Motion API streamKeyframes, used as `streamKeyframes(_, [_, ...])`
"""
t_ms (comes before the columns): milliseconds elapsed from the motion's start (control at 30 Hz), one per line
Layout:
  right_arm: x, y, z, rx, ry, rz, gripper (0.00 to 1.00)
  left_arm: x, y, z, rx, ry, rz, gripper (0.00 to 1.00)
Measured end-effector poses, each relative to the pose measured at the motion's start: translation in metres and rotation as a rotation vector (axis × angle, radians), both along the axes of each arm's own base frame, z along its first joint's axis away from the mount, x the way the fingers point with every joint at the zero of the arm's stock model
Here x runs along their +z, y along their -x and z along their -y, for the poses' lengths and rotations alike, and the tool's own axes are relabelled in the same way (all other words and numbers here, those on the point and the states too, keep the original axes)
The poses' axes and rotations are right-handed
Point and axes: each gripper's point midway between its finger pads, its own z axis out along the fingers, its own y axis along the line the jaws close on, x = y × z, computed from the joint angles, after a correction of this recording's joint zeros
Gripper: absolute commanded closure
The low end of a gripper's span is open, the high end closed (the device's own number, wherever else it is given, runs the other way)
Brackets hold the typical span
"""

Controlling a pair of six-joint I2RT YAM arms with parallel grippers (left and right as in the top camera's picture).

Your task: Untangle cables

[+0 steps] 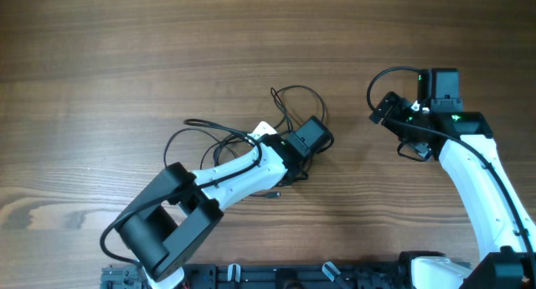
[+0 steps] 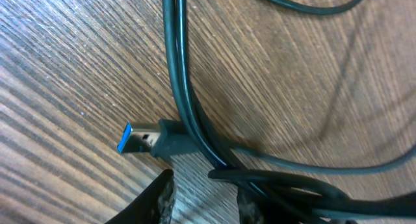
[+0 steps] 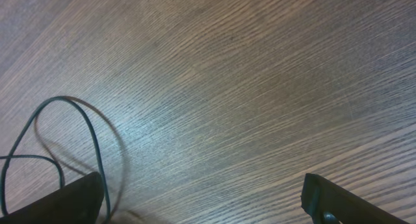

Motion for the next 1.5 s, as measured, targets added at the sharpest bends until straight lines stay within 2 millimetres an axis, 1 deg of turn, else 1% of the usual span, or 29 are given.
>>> streamKeyframes(67, [-0.001,0.000,0.000,0.000,0.000,-0.003,0.00,-0.004,-0.001,0.000,-0.002,-0.006,-0.001,0.96])
streamKeyframes(233, [-0.001,0.000,0.000,0.003,0.001,-0.004,0.00,-0.006,0.000,-0.001,-0.008,-0.013,-0.004,0.96])
streamKeyframes(333, [-0.002,0.002,0.000,0.021,0.009,-0.009,0.00,-0.005,0.002,-0.007,-0.083,-0.058,-0.010,0.96])
streamKeyframes(400, [-0.003,0.004,-0.001,0.046,0.011,-0.017,0.00,0.008,0.004,-0.020,-0.150,-0.102,-0.016,0.96])
streamKeyframes(433, [-0.002,0.003,-0.004,0.069,0.003,-0.012,0.01,0.018,0.004,-0.026,-0.178,-0.113,-0.009,0.96])
streamKeyframes(467, [-0.001,0.002,-0.009,0.098,-0.013,-0.003,0.01,0.035,0.003,-0.033,-0.228,-0.123,0.012,0.96])
streamKeyframes(500, [0.002,-0.002,-0.017,0.151,-0.043,0.022,0.00,0.055,0.000,-0.039,-0.274,-0.122,0.046,0.96])
streamKeyframes(533, [0.005,-0.005,-0.024,0.194,-0.069,0.043,0.00,0.080,-0.003,-0.043,-0.327,-0.113,0.105,0.95])
streamKeyframes(567, [0.008,-0.007,-0.034,0.250,-0.106,0.067,0.02,0.105,-0.005,-0.047,-0.377,-0.103,0.170,0.80])
streamKeyframes(600, [0.012,-0.009,-0.042,0.296,-0.133,0.090,0.07,0.124,-0.005,-0.049,-0.416,-0.096,0.223,0.70])
streamKeyframes(633, [0.016,-0.010,-0.052,0.358,-0.170,0.119,0.15,0.138,-0.005,-0.050,-0.442,-0.095,0.265,0.41])
streamKeyframes(667, [0.019,-0.010,-0.058,0.400,-0.192,0.136,0.20,0.158,-0.004,-0.054,-0.461,-0.088,0.326,0.25])
streamKeyframes(700, [0.021,-0.009,-0.063,0.429,-0.213,0.146,0.24,0.172,-0.004,-0.057,-0.480,-0.090,0.372,0.17])
streamKeyframes(733, [0.023,-0.008,-0.068,0.457,-0.229,0.155,0.26,0.182,-0.003,-0.060,-0.480,-0.094,0.403,0.12])
streamKeyframes(767, [0.025,-0.007,-0.072,0.487,-0.243,0.163,0.27,0.191,-0.003,-0.064,-0.482,-0.102,0.433,0.10])
streamKeyframes(833, [0.028,-0.005,-0.082,0.535,-0.269,0.177,0.29,0.196,-0.004,-0.067,-0.484,-0.118,0.454,0.08])
streamKeyframes(900, [0.030,0.004,-0.110,0.658,-0.324,0.206,0.37,0.196,-0.006,-0.070,-0.474,-0.138,0.457,0.02])
streamKeyframes(933, [0.029,0.006,-0.119,0.693,-0.334,0.218,0.40,0.195,-0.007,-0.071,-0.463,-0.141,0.457,0.00])
streamKeyframes(1033, [0.018,0.021,-0.151,0.807,-0.363,0.237,0.56,0.195,-0.009,-0.075,-0.415,-0.131,0.453,0.00])
streamKeyframes(1067, [0.015,0.023,-0.158,0.806,-0.376,0.237,0.56,0.195,-0.013,-0.081,-0.357,-0.116,0.446,0.00])
streamKeyframes(1200, [0.000,0.034,-0.178,0.660,-0.470,0.152,0.55,0.194,-0.024,-0.100,-0.227,-0.093,0.427,0.00])
streamKeyframes(1267, [-0.012,0.046,-0.185,0.572,-0.502,0.075,0.54,0.193,-0.028,-0.110,-0.179,-0.093,0.417,0.00])
streamKeyframes(1333, [-0.022,0.056,-0.191,0.499,-0.505,0.012,0.53,0.191,-0.028,-0.115,-0.158,-0.095,0.408,0.00])
streamKeyframes(1433, [-0.026,0.056,-0.198,0.383,-0.493,-0.017,0.53,0.191,-0.029,-0.116,-0.147,-0.094,0.407,0.00])
streamKeyframes(1467, [-0.026,0.055,-0.200,0.341,-0.494,-0.020,0.49,0.191,-0.029,-0.116,-0.147,-0.094,0.407,0.00])
streamKeyframes(1500, [-0.027,0.053,-0.200,0.279,-0.498,-0.029,0.47,0.191,-0.029,-0.116,-0.146,-0.094,0.407,0.00])
